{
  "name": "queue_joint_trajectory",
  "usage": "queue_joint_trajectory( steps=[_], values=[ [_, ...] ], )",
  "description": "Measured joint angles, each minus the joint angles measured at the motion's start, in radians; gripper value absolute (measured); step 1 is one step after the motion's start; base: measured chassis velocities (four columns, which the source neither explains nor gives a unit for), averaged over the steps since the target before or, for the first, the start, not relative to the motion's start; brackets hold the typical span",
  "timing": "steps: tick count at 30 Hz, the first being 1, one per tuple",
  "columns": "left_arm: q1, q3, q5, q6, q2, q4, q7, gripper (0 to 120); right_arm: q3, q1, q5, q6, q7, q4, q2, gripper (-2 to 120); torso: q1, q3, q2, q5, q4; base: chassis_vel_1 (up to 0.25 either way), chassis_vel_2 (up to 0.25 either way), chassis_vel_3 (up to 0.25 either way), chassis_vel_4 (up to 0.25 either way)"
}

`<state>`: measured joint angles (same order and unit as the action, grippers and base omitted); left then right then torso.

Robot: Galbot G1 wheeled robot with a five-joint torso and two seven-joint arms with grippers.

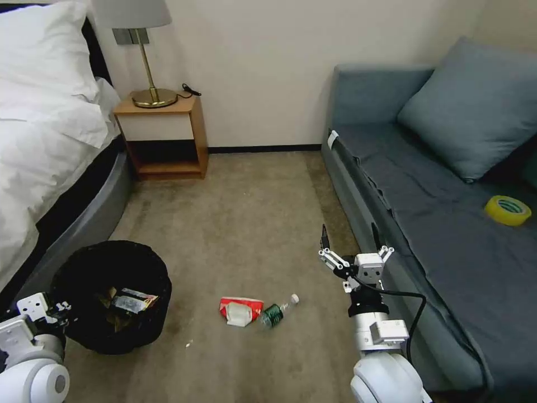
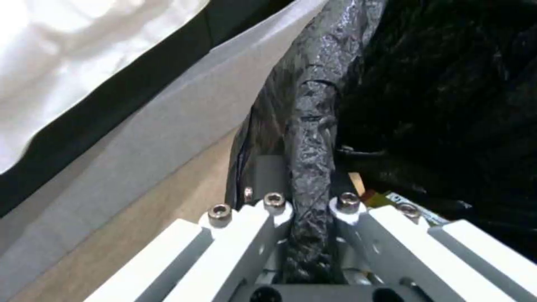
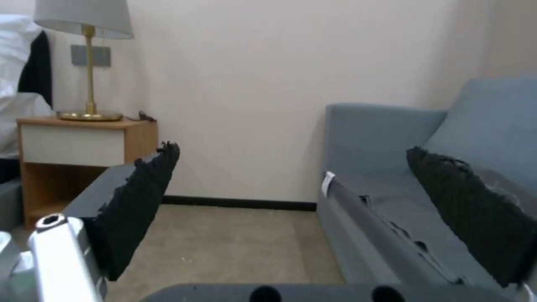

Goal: Pick up the trash bin, then pick up the garbage on the floor and place it into the trash bin.

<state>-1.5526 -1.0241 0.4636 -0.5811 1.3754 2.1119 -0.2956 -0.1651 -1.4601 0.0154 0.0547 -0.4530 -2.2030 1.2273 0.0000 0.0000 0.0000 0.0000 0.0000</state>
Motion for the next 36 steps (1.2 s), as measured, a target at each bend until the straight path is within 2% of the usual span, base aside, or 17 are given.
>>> queue_joint_trajectory(
  steps=[5, 9, 11, 14, 15, 18, 19, 22, 24, 25, 28, 29, 32, 33, 34, 35, 36],
  values=[
    [0.002, 0.000, 0.000, 0.001, -0.001, -0.003, 0.000, 1, 0.015, 0.014, -0.008, -0.006, -0.010, 0.011, 0.000, 100, 0.000, 0.000, 0.000, -0.0003, 0.0000, -0.193, 0.185, 0.184, -0.179],
    [0.004, -0.001, 0.000, 0.001, -0.004, -0.006, 0.000, 1, 0.036, 0.044, -0.063, -0.023, -0.024, 0.021, -0.008, 100, 0.000, 0.000, 0.000, 0.0001, 0.0000, -0.150, 0.176, 0.113, -0.143],
    [0.005, 0.000, 0.000, 0.001, -0.004, -0.010, 0.000, 1, 0.054, 0.080, -0.115, -0.074, -0.040, 0.027, -0.027, 100, 0.000, 0.000, 0.000, 0.0000, -0.0002, -0.057, 0.086, 0.045, -0.080],
    [0.005, 0.004, -0.002, 0.001, -0.004, -0.013, 0.000, 1, 0.102, 0.177, -0.342, -0.250, -0.113, 0.020, -0.077, 100, 0.000, 0.000, 0.000, 0.0000, -0.0001, 0.000, 0.000, 0.000, 0.000],
    [0.005, 0.004, -0.002, 0.001, -0.004, -0.013, 0.000, 1, 0.102, 0.177, -0.342, -0.250, -0.113, 0.020, -0.077, 100, 0.000, 0.000, 0.000, 0.0000, -0.0001, 0.000, 0.000, 0.000, 0.000],
    [0.008, 0.006, -0.006, 0.001, -0.002, -0.018, -0.003, 1, 0.176, 0.335, -0.633, -0.439, -0.224, 0.041, -0.139, 100, 0.000, 0.000, 0.000, 0.0000, 0.0002, 0.000, 0.000, 0.000, 0.000],
    [0.008, 0.006, -0.006, 0.001, -0.002, -0.018, -0.003, 1, 0.176, 0.335, -0.633, -0.439, -0.224, 0.041, -0.139, 100, 0.000, 0.000, 0.000, 0.0000, 0.0002, 0.000, 0.000, 0.000, 0.000],
    [0.008, 0.008, -0.010, 0.002, 0.004, -0.023, -0.003, 1, 0.254, 0.475, -0.834, -0.531, -0.264, 0.111, -0.197, 100, 0.000, 0.000, 0.000, -0.0002, 0.0003, 0.000, 0.000, 0.000, 0.000],
    [0.008, 0.009, -0.016, 0.007, 0.010, -0.027, -0.003, 1, 0.313, 0.539, -0.807, -0.489, -0.176, 0.194, -0.237, 100, 0.000, 0.000, 0.000, 0.0001, 0.0003, 0.000, 0.000, 0.000, 0.000],
    [0.008, 0.009, -0.016, 0.007, 0.010, -0.027, -0.003, 1, 0.313, 0.539, -0.807, -0.489, -0.176, 0.194, -0.237, 100, 0.000, 0.000, 0.000, 0.0001, 0.0003, 0.000, 0.000, 0.000, 0.000],
    [0.003, 0.008, -0.022, 0.014, 0.026, -0.028, -0.002, 1, 0.382, 0.615, -0.644, -0.323, 0.122, 0.327, -0.296, 100, 0.000, 0.000, 0.000, 0.0002, -0.0001, 0.000, 0.000, 0.000, 0.000],
    [0.003, 0.008, -0.022, 0.014, 0.026, -0.028, -0.002, 1, 0.382, 0.615, -0.644, -0.323, 0.122, 0.327, -0.296, 100, 0.000, 0.000, 0.000, 0.0002, -0.0001, 0.000, 0.000, 0.000, 0.000],
    [-0.002, 0.007, -0.030, 0.026, 0.037, -0.029, -0.001, 1, 0.463, 0.700, -0.501, -0.147, 0.381, 0.431, -0.349, 100, 0.000, 0.000, 0.000, 0.0002, -0.0001, 0.000, 0.000, 0.000, 0.000],
    [-0.002, 0.007, -0.030, 0.026, 0.037, -0.029, -0.001, 1, 0.463, 0.700, -0.501, -0.147, 0.381, 0.431, -0.349, 100, 0.000, 0.000, 0.000, 0.0002, -0.0001, 0.000, 0.000, 0.000, 0.000],
    [-0.003, 0.007, -0.032, 0.030, 0.042, -0.030, 0.000, 1, 0.494, 0.737, -0.443, -0.076, 0.477, 0.470, -0.364, 100, 0.000, 0.000, 0.000, 0.0002, 0.0000, 0.000, 0.000, 0.000, 0.000],
    [-0.003, 0.007, -0.032, 0.031, 0.043, -0.030, 0.000, 1, 0.501, 0.747, -0.431, -0.062, 0.501, 0.479, -0.367, 100, 0.000, 0.000, 0.000, 0.0002, 0.0000, 0.000, 0.000, 0.000, 0.000],
    [-0.004, 0.006, -0.035, 0.033, 0.047, -0.030, 0.001, 1, 0.535, 0.781, -0.384, -0.010, 0.583, 0.517, -0.377, 100, 0.000, 0.000, 0.000, -0.0001, 0.0000, 0.000, 0.000, 0.000, 0.000]
  ],
)
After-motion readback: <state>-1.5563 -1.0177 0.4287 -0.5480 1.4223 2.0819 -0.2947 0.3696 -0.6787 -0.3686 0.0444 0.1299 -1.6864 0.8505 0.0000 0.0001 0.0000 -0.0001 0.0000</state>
